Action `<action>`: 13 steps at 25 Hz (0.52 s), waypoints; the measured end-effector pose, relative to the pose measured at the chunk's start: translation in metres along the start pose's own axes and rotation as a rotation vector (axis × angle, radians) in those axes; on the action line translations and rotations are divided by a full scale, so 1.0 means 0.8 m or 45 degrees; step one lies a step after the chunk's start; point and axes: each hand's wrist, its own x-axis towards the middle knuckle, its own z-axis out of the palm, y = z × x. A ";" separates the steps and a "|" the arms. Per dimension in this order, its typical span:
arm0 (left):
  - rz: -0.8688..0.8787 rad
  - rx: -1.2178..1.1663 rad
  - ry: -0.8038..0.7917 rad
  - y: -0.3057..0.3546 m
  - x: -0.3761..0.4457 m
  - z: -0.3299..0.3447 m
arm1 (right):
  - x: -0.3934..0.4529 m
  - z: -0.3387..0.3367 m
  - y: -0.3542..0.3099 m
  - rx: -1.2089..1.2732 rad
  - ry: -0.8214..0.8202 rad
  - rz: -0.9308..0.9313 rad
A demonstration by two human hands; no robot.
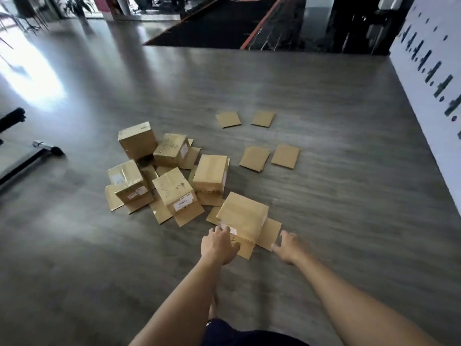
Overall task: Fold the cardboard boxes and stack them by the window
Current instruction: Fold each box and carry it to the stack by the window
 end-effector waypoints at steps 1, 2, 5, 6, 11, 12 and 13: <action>0.041 0.015 -0.010 -0.005 0.028 -0.007 | 0.016 -0.003 -0.005 0.026 -0.008 0.050; 0.083 0.032 -0.013 -0.010 0.057 -0.016 | 0.034 -0.006 -0.011 0.049 -0.013 0.099; 0.180 0.050 -0.027 -0.028 0.140 -0.051 | 0.088 -0.025 -0.043 0.108 -0.021 0.222; 0.198 0.065 -0.041 -0.035 0.162 -0.063 | 0.102 -0.031 -0.057 0.127 -0.020 0.250; 0.238 0.172 -0.114 -0.073 0.270 -0.107 | 0.177 -0.065 -0.148 0.222 0.042 0.274; 0.243 0.176 -0.117 -0.072 0.286 -0.114 | 0.188 -0.070 -0.159 0.222 0.049 0.256; 0.263 0.171 -0.114 -0.067 0.301 -0.120 | 0.197 -0.075 -0.166 0.228 0.054 0.249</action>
